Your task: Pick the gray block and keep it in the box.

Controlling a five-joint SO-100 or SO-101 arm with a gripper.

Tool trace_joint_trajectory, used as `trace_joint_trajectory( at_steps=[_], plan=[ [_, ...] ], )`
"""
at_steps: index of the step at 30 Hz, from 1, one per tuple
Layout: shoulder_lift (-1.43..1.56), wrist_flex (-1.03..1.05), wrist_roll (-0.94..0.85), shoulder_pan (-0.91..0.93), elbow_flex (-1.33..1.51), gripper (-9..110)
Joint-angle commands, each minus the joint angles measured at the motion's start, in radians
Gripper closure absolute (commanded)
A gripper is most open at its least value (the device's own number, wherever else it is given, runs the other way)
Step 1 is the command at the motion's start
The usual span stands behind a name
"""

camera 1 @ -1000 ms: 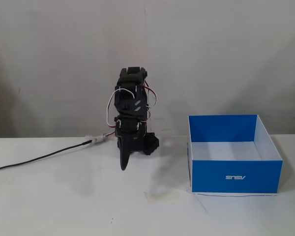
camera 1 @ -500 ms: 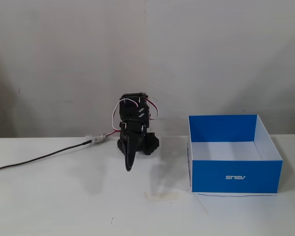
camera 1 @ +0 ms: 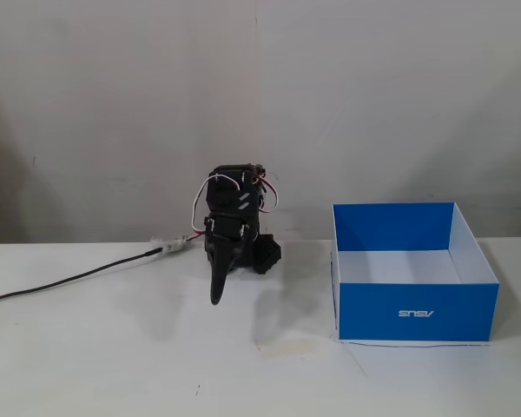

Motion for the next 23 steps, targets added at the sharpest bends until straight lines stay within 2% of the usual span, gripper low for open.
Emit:
trace_joint_trajectory(
  at_steps=[1, 2, 3, 4, 6, 23],
  plan=[
    [0.167, 0.003, 0.000, -0.003, 0.029, 100],
    [0.167, 0.003, 0.009, 0.020, 0.029, 96],
    [0.167, -0.005, 0.009, 0.040, 0.032, 87],
    [0.167, -0.006, 0.005, 0.029, 0.032, 86],
    [0.167, -0.006, 0.005, 0.029, 0.032, 101],
    [0.167, -0.006, 0.006, 0.031, 0.032, 101]
  ],
)
